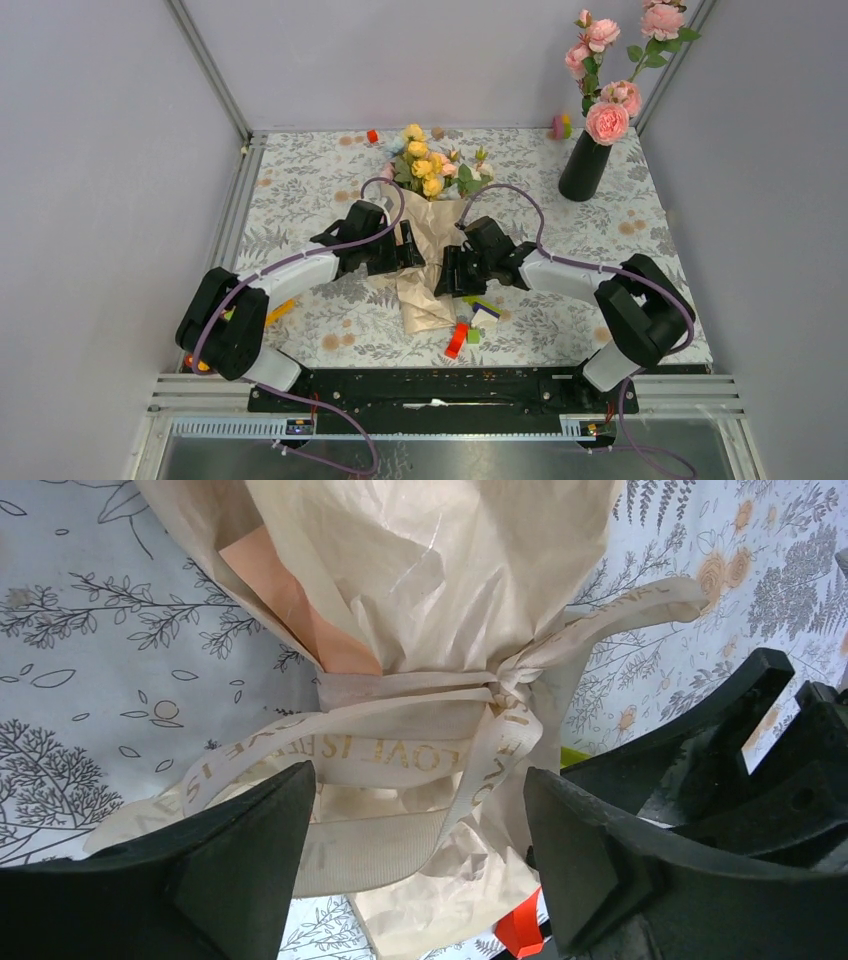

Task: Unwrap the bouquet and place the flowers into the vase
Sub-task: Move the fake flower to the center of the board.

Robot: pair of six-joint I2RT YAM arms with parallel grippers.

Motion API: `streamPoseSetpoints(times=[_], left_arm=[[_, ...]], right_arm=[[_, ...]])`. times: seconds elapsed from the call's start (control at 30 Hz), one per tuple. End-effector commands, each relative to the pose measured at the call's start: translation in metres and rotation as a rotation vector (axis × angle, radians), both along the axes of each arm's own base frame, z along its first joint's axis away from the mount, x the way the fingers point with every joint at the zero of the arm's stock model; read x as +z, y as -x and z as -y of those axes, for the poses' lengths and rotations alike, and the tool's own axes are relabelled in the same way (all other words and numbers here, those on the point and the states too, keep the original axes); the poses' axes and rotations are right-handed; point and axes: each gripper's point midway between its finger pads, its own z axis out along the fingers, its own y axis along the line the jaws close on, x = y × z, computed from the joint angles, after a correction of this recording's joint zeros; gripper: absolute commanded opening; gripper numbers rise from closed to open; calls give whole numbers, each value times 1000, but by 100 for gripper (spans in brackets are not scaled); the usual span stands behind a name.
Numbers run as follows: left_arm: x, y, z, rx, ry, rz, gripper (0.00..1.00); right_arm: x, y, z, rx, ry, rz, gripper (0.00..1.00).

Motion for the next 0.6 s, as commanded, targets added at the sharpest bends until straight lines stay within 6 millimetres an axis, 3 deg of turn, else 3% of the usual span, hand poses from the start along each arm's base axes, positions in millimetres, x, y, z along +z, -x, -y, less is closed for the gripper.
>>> streamPoseSetpoints(times=[0.0,0.3,0.43,0.57], left_arm=[[2,-7,6,-13,35,38,78],[-14,-5,9,-21,39,-2,44],[-18,-11,14,-19,47,-9,39],[-20,-18,23,-21,73,-24,29]], right_arm=[[8,-15,-13,13,-17,52,55],[-1,-20,-11,18,14,61,24],[-7,-27,-9,34,64,83,3],[-9,-41,-2,50,142,132,0]])
